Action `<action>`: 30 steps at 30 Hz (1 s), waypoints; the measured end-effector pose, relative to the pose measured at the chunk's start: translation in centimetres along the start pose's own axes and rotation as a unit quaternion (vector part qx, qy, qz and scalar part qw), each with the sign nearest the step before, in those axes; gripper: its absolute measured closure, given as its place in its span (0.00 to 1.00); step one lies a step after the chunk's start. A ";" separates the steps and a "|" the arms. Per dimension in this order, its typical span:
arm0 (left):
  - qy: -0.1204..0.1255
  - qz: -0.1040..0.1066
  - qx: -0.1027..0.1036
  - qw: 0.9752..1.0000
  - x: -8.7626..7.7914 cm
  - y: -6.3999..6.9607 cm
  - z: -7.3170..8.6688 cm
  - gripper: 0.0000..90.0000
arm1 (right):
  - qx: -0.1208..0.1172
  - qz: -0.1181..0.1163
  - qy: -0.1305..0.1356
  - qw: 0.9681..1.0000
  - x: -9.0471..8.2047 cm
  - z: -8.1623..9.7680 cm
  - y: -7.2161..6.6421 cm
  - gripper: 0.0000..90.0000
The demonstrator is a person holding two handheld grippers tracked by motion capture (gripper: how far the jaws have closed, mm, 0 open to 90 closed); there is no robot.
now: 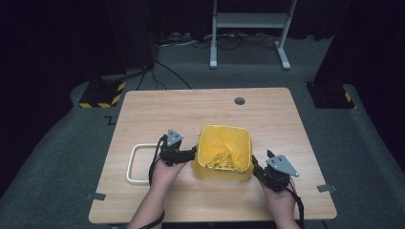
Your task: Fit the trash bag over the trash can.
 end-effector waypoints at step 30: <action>-0.060 -0.063 -0.008 0.996 -7.2 -5.6 7.1 0.22 | 0.008 -0.003 -0.119 0.993 1.0 5.5 4.5 0.36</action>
Point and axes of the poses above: each handheld gripper's, and its own axes: x roughly forward along the jaws, z roughly out of its underside, y roughly to its right, the point moved 5 cm from there along x, roughly forward along the jaws, and after that the axes turned 1 degree about -y, right-handed, at the moved point
